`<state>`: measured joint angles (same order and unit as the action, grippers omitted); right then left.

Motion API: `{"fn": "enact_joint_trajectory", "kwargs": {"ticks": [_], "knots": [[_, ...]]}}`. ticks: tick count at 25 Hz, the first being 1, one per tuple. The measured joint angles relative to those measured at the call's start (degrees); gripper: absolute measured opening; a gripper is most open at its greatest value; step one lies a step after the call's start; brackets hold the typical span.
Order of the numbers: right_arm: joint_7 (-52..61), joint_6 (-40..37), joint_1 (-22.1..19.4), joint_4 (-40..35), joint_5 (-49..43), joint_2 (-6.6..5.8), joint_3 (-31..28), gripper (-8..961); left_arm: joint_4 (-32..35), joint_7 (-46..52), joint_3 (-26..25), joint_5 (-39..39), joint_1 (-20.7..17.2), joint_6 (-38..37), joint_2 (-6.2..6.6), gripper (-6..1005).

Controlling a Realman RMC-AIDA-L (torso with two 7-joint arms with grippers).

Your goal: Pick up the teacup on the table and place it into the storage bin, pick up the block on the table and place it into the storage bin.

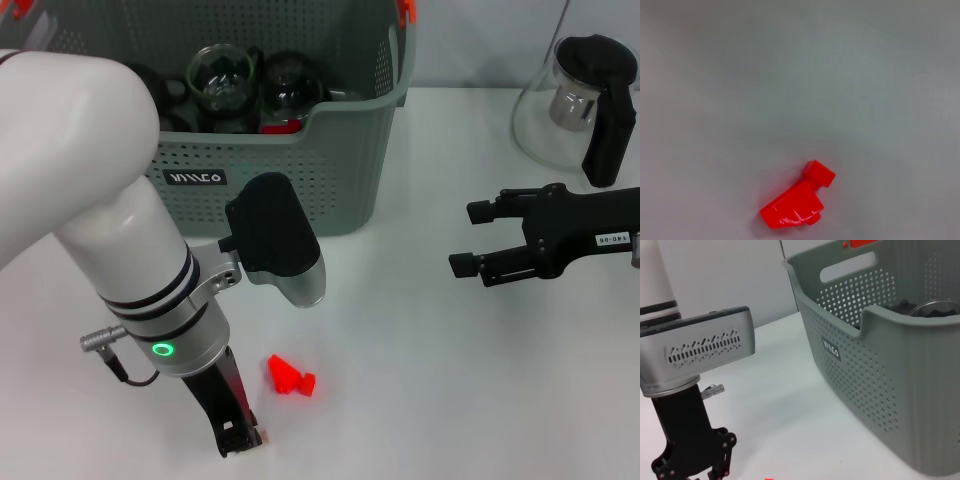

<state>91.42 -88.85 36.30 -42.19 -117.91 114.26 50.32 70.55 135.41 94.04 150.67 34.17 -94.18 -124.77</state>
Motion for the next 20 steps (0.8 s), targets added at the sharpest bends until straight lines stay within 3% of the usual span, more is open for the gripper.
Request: {"fn": "enact_joint_trajectory", "kwargs": {"ticks": [8, 20], "knots": [[-0.02, 0.06, 0.00, -0.05, -0.14, 0.00, -0.58, 927, -0.15, 0.17, 0.09, 0.01, 0.13, 0.04, 0.06, 131], [-0.10, 0.09, -0.16, -0.09, -0.22, 0.00, -0.68, 928, 1.37, 1.84, -1.28, 0.87, 0.30, 1.84, 0.24, 106]]}}
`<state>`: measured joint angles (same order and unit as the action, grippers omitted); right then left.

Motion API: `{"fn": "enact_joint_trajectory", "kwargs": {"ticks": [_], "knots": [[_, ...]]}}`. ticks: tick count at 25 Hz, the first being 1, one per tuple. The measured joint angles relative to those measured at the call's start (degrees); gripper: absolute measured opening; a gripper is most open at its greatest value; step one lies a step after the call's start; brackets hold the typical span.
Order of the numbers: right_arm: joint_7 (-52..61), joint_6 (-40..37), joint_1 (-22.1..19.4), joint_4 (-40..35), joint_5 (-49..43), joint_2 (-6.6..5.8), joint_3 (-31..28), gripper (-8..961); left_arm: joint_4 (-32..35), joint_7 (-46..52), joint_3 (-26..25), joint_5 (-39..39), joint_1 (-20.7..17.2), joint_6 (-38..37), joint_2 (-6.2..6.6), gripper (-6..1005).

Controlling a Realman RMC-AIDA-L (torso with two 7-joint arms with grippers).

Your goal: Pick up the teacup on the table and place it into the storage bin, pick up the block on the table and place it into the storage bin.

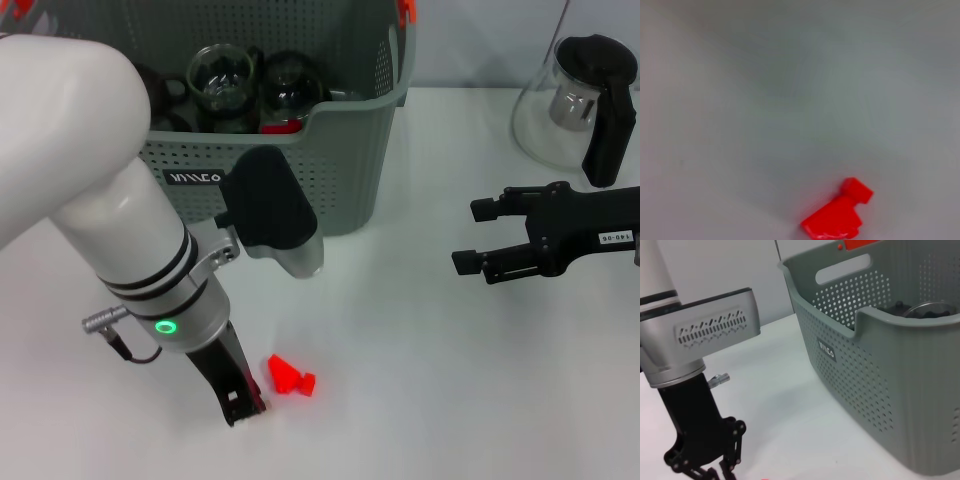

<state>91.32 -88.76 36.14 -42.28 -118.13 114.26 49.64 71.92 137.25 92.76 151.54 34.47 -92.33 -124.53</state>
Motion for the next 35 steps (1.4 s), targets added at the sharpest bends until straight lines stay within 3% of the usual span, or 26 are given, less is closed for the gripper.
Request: {"fn": "enact_joint_trajectory", "kwargs": {"ticks": [6, 12, 15, 16, 17, 18, 20, 22, 25, 29, 35], "knots": [[-0.32, -0.04, -0.10, 0.01, 0.00, 0.00, -0.68, 928, 0.97, 0.61, -3.14, 1.54, 0.15, 0.61, 0.18, 105], [-0.36, -0.10, -0.11, 0.08, 0.00, 0.00, -0.72, 928, 2.38, 0.50, -10.45, 0.52, 0.04, -1.55, 0.22, 104], [-0.35, -0.15, -0.11, 0.09, 0.00, 0.00, -0.72, 928, 4.07, 0.02, -16.32, -2.17, 0.10, -4.35, 0.28, 103], [-0.35, -0.15, -0.10, 0.09, 0.01, 0.00, -0.71, 928, 4.71, -0.32, -19.36, -3.78, 0.32, -5.80, 0.34, 103], [-0.24, -0.20, -0.10, 0.09, 0.00, -0.04, -0.70, 928, 5.59, -1.36, -26.29, -7.49, 1.19, -8.94, 0.53, 103], [-0.24, -0.20, -0.10, 0.09, 0.00, -0.04, -0.70, 928, 5.59, -1.36, -26.29, -7.49, 1.19, -8.94, 0.53, 107], [-0.17, -0.32, -0.10, -0.01, 0.04, -0.08, -0.70, 928, 5.90, -2.37, -33.43, -11.34, 2.54, -11.33, 0.93, 114], [-0.23, -0.45, -0.07, -0.10, 0.05, -0.09, -0.69, 928, 5.81, -2.88, -40.86, -15.39, 3.98, -12.24, 1.94, 122], [-0.31, -0.54, 0.26, -0.12, 0.06, -0.09, -0.67, 928, 5.11, -2.98, -47.37, -20.46, 5.26, -9.17, 4.00, 133], [-0.34, -0.54, 0.66, -0.07, 0.04, -0.09, -0.45, 928, 3.75, -3.04, -48.48, -23.17, 6.47, 0.31, 6.55, 147], [-0.23, -0.61, 1.21, -0.09, 0.01, -0.09, -0.19, 928, -2.12, -2.69, -48.24, -19.23, 9.74, 13.22, 8.22, 170]]}}
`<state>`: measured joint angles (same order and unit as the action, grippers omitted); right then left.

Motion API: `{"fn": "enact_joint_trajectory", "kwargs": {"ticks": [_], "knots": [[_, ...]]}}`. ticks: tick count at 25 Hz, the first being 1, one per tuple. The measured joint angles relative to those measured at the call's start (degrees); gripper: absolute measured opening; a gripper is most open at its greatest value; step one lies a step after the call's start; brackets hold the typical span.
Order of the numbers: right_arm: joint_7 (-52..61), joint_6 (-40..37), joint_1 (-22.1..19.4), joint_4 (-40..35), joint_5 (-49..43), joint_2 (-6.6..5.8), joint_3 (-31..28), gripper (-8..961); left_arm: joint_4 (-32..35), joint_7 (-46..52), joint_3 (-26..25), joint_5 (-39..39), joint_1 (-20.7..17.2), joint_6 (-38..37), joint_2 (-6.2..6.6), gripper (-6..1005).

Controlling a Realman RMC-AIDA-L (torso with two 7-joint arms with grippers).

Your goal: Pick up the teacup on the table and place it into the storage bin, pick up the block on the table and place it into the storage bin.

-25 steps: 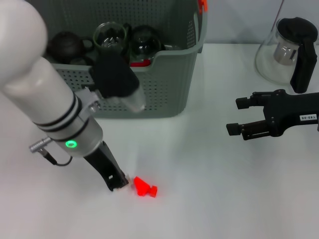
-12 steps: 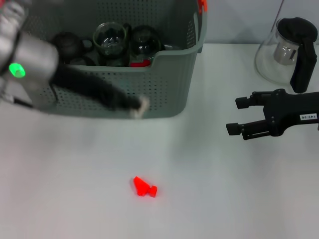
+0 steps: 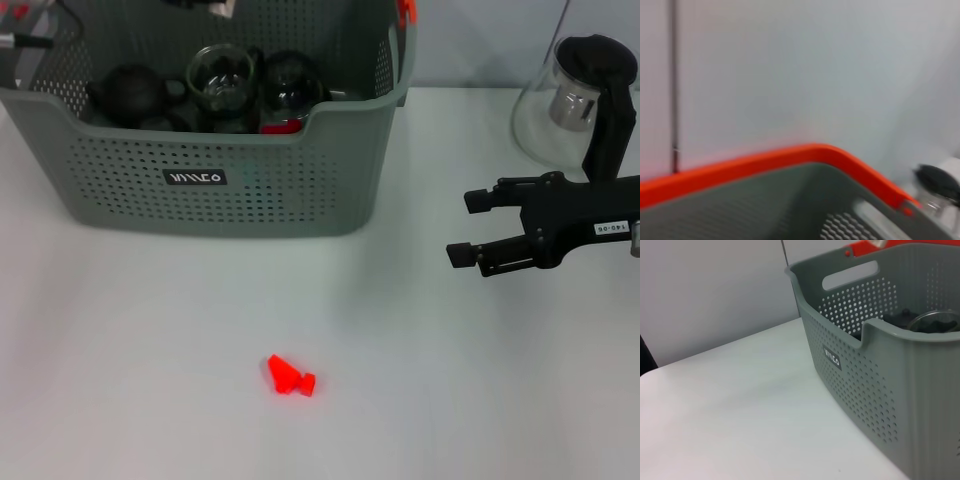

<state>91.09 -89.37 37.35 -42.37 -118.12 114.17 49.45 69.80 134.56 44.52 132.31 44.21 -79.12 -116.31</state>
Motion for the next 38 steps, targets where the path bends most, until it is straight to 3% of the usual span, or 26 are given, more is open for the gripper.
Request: {"fn": "enact_joint_trajectory", "kwargs": {"ticks": [7, 13, 18, 19, 20, 24, 26, 27, 31, 38], "knots": [[0.31, -0.20, 0.02, 0.07, -0.10, 0.00, 0.05, 928, -1.53, -0.30, 0.32, 1.40, 0.30, 7.65, -0.92, 196], [0.49, -0.30, 0.14, 0.08, -0.10, 0.00, 0.04, 928, -1.03, -0.32, 0.50, 1.77, -0.14, 8.91, -0.97, 253], [0.49, -0.88, 0.24, -0.11, -0.10, 0.01, 0.03, 928, 5.75, -6.03, 0.51, -4.48, -2.93, -3.12, -1.89, 447], [0.49, -0.87, 0.24, -0.14, -0.10, 0.00, 0.00, 928, 7.16, -8.53, 0.46, -6.70, -3.63, -7.48, -2.41, 551], [0.49, -0.90, 0.26, -0.14, -0.09, 0.00, -0.03, 928, 8.09, -10.05, 0.56, -8.16, -4.22, -10.64, -3.01, 655], [0.43, -0.89, 0.20, 0.01, -0.09, 0.00, -0.13, 928, 12.82, -16.53, 1.62, -11.49, -7.39, -24.31, -6.71, 735], [0.40, -0.89, 0.13, 0.06, -0.09, 0.00, -0.15, 928, 14.81, -18.81, 4.30, -11.71, -9.27, -28.04, -7.72, 774], [0.40, -0.86, 0.08, 0.08, -0.08, 0.00, -0.19, 928, 15.91, -20.05, 8.25, -11.73, -11.09, -29.48, -7.92, 794], [0.40, -0.72, -0.26, 0.11, -0.09, 0.00, -0.35, 928, 16.43, -20.70, 17.57, -8.91, -14.02, -29.02, -7.66, 874], [0.51, -0.43, -0.33, 0.19, -0.05, 0.45, -0.50, 928, 14.52, -19.23, 28.23, 1.68, -14.10, -24.79, -8.08, 959]]}}
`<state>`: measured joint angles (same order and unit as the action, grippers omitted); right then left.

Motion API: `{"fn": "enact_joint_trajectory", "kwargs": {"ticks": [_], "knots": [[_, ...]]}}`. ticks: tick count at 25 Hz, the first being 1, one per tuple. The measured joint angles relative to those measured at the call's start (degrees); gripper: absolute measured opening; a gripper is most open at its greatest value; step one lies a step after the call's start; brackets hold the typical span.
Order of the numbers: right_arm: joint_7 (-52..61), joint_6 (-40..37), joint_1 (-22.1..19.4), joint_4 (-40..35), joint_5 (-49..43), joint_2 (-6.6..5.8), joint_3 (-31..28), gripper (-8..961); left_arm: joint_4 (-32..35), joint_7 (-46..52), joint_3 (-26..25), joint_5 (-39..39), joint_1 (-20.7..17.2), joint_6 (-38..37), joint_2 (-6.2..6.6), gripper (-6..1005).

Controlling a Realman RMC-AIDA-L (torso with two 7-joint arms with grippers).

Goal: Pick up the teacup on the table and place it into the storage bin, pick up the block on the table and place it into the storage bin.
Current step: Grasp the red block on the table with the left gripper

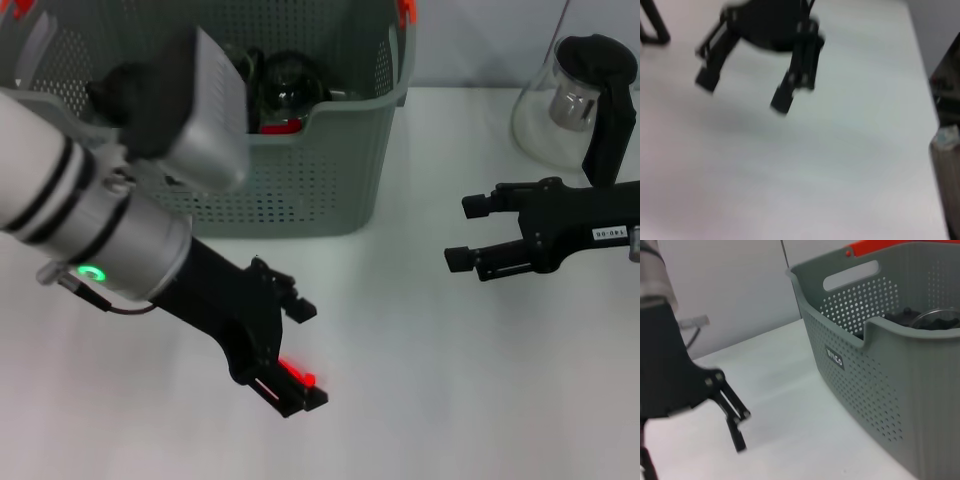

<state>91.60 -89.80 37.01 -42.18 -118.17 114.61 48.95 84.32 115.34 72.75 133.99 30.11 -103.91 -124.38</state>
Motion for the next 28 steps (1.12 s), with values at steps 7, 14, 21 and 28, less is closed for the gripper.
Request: {"fn": "enact_joint_trajectory", "kwargs": {"ticks": [7, 14, 21, 28], "knots": [[0.11, 0.10, -0.02, 0.31, 0.08, 0.08, -0.20, 928, -2.36, 7.92, 8.67, 10.44, 0.36, 9.40, -0.13, 956], [0.16, 0.36, -0.02, 0.48, 0.01, -0.23, -0.70, 928, -2.76, 2.87, 15.14, 16.24, 1.16, 10.96, -0.16, 953], [0.16, 1.17, -0.01, 2.06, 0.00, -0.39, -0.96, 928, -2.96, -5.72, 17.62, 18.32, 3.35, 12.16, 0.11, 951], [1.65, 0.77, 0.01, 2.19, 0.01, -0.40, -1.32, 928, -4.67, -8.85, 26.17, 23.53, 6.92, 15.41, 0.08, 950]]}}
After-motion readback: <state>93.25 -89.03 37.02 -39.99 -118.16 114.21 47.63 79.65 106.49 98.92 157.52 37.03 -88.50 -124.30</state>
